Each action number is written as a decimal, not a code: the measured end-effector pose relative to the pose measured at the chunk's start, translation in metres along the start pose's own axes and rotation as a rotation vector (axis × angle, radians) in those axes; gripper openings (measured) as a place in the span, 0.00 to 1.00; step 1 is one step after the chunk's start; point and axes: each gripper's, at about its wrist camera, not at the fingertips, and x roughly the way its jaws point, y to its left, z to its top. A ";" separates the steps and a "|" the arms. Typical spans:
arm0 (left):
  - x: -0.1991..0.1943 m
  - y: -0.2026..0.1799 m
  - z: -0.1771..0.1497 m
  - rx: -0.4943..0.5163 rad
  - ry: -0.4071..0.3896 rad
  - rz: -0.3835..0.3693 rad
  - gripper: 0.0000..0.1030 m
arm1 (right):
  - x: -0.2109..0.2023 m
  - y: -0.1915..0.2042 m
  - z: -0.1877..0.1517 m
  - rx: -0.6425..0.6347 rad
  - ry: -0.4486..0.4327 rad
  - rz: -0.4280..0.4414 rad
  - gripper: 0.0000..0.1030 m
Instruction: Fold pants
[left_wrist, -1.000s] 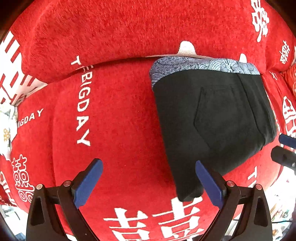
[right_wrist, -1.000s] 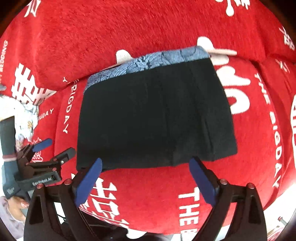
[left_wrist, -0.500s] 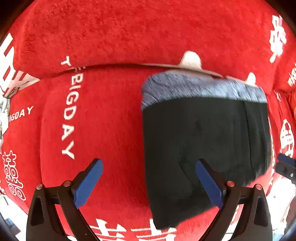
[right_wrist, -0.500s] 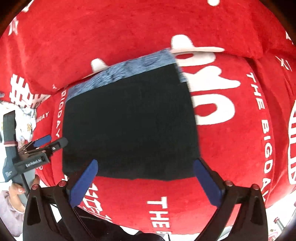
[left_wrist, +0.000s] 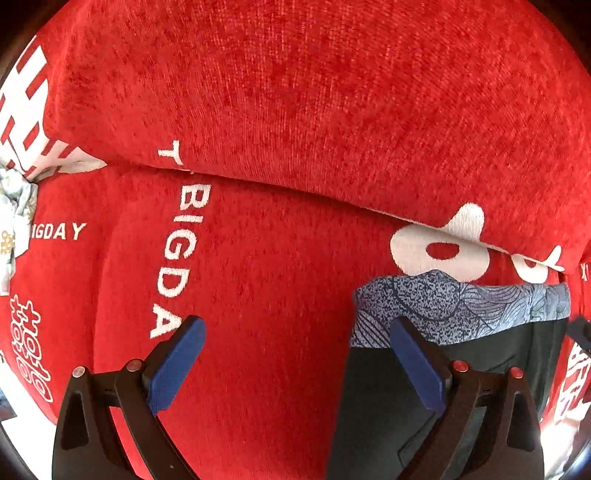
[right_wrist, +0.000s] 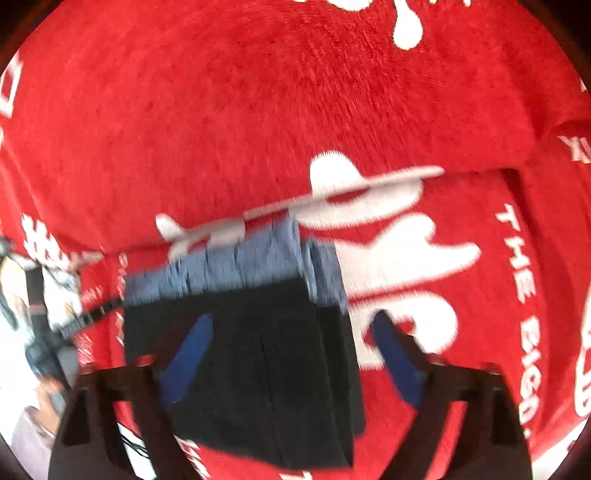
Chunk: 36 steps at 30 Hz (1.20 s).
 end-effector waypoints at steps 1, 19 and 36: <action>0.001 0.000 0.000 -0.002 0.002 -0.004 0.97 | 0.006 -0.004 0.009 0.014 0.009 0.022 0.69; 0.022 -0.009 -0.001 0.037 -0.007 0.097 0.98 | 0.030 -0.010 0.028 -0.018 0.069 0.000 0.21; -0.006 -0.032 -0.046 0.101 0.075 -0.095 0.98 | -0.005 -0.040 -0.037 0.069 0.103 0.020 0.70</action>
